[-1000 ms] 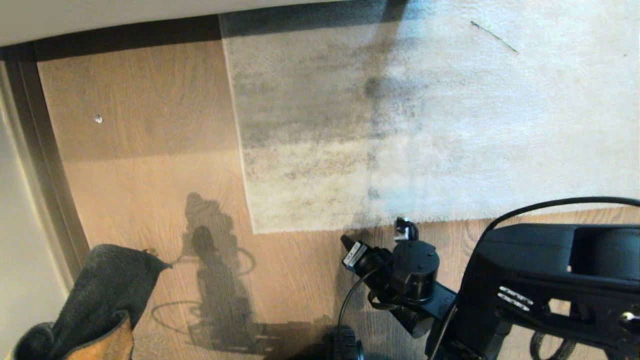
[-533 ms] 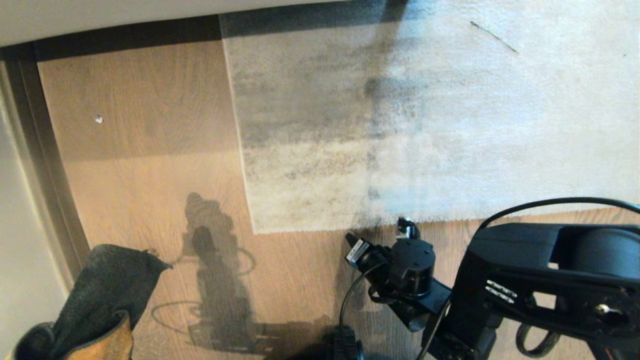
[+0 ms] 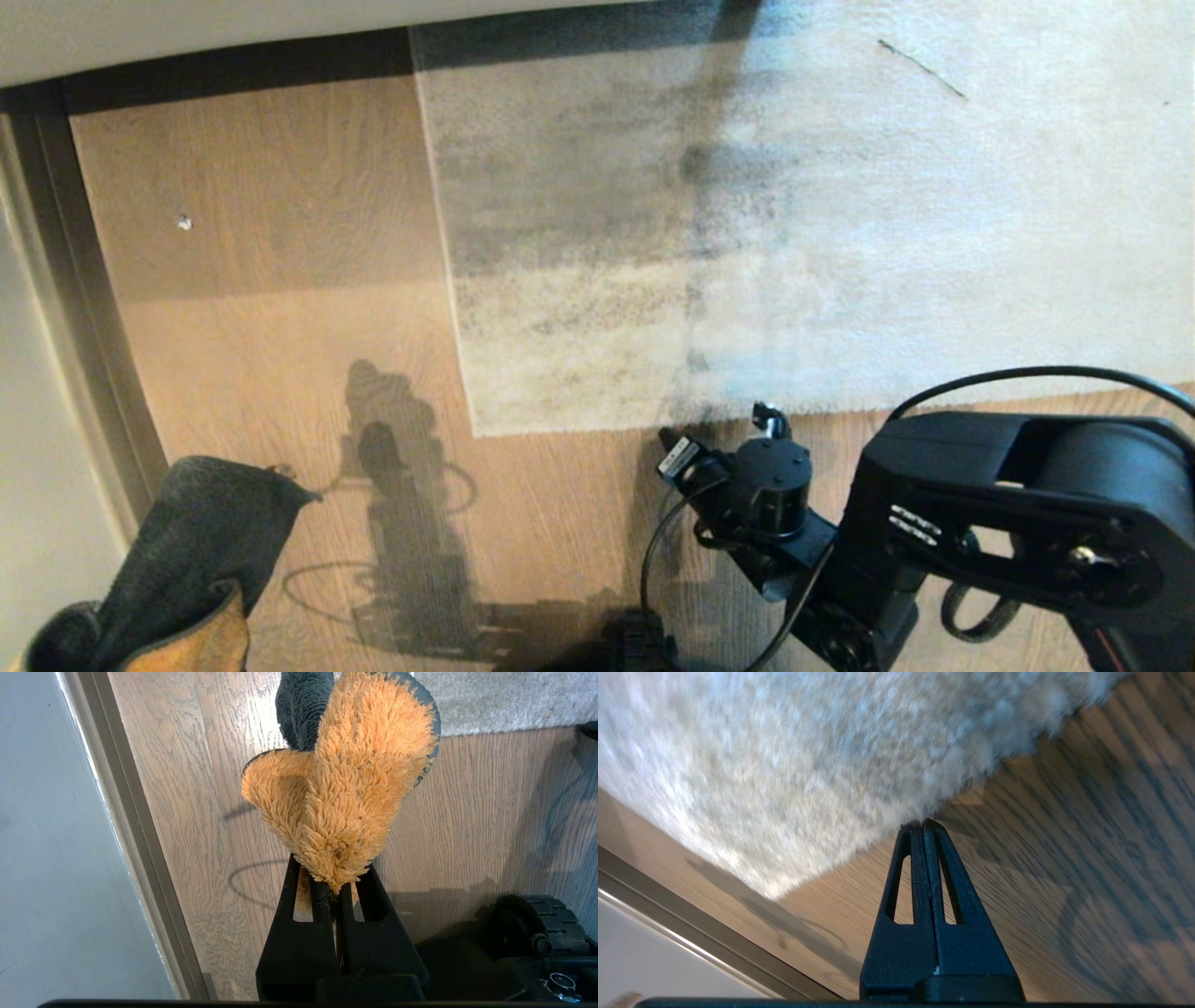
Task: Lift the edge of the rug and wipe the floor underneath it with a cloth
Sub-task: Put down the rag
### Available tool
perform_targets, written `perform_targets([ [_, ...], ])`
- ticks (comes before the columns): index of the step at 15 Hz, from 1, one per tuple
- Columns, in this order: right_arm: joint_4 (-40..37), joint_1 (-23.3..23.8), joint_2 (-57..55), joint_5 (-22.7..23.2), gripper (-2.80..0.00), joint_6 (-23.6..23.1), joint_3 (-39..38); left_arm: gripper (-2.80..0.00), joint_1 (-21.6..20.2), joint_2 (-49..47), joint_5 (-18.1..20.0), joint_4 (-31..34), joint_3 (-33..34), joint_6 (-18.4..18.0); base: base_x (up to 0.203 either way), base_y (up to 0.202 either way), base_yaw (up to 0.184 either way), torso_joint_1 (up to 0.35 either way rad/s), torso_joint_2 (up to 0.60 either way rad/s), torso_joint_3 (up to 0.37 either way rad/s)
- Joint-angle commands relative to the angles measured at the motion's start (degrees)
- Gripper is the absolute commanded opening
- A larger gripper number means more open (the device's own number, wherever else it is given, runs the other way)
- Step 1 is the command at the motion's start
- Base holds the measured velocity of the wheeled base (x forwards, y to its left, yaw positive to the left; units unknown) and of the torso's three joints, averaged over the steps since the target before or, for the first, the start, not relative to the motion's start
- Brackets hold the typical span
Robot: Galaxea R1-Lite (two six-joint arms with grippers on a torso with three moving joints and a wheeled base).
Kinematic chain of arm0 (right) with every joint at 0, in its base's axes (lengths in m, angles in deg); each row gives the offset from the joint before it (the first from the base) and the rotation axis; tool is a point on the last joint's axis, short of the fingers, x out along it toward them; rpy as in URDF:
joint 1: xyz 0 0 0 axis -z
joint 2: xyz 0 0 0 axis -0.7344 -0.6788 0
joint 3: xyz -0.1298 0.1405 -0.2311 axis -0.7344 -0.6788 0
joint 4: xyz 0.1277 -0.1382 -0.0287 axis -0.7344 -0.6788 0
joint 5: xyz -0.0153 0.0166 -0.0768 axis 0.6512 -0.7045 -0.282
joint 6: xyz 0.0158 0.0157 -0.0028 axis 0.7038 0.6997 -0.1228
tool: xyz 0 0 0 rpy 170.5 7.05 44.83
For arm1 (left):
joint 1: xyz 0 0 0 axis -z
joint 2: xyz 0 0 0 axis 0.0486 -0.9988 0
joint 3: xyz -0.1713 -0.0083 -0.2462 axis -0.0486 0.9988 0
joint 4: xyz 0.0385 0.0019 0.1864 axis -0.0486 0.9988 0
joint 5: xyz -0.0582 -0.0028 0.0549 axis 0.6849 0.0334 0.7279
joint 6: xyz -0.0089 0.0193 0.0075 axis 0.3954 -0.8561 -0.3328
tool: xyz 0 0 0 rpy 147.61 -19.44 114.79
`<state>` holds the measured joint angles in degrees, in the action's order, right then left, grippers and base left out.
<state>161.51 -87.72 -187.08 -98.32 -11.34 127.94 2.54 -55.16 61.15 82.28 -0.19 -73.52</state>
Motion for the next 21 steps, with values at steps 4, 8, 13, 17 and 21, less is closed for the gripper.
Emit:
perform_targets([
  [4, 2.73, 0.74, -0.35, -0.14, -2.80, 4.13, 0.84, -2.80, -0.02, 0.02, -0.01, 0.00, 0.00, -0.02, 0.000, 0.000, 0.000, 0.000, 0.00, 0.000],
  [8, 2.73, 0.64, 4.48, 0.09, -2.80, 4.18, -0.88, -2.80, -0.02, 0.02, -0.01, 0.00, 0.00, -0.02, 0.000, 0.000, 0.000, 0.000, 0.00, 0.000],
  [13, 2.76, -0.82, 15.94, 4.37, -2.80, 4.32, -9.83, -2.80, -0.02, 0.02, -0.01, 0.00, 0.00, -0.02, 0.000, 0.000, 0.000, 0.000, 0.00, 0.000],
  [17, 2.52, -1.04, 27.62, 9.55, -2.80, 3.55, -21.57, -2.80, -0.02, 0.02, -0.01, 0.00, 0.00, -0.02, 0.000, 0.000, 0.000, 0.000, 0.00, 0.000],
  [21, 2.08, 2.36, 38.65, 16.20, -2.80, -6.99, -35.51, -2.80, -0.02, 0.02, -0.01, 0.00, 0.00, -0.02, 0.000, 0.000, 0.000, 0.000, 0.00, 0.000],
])
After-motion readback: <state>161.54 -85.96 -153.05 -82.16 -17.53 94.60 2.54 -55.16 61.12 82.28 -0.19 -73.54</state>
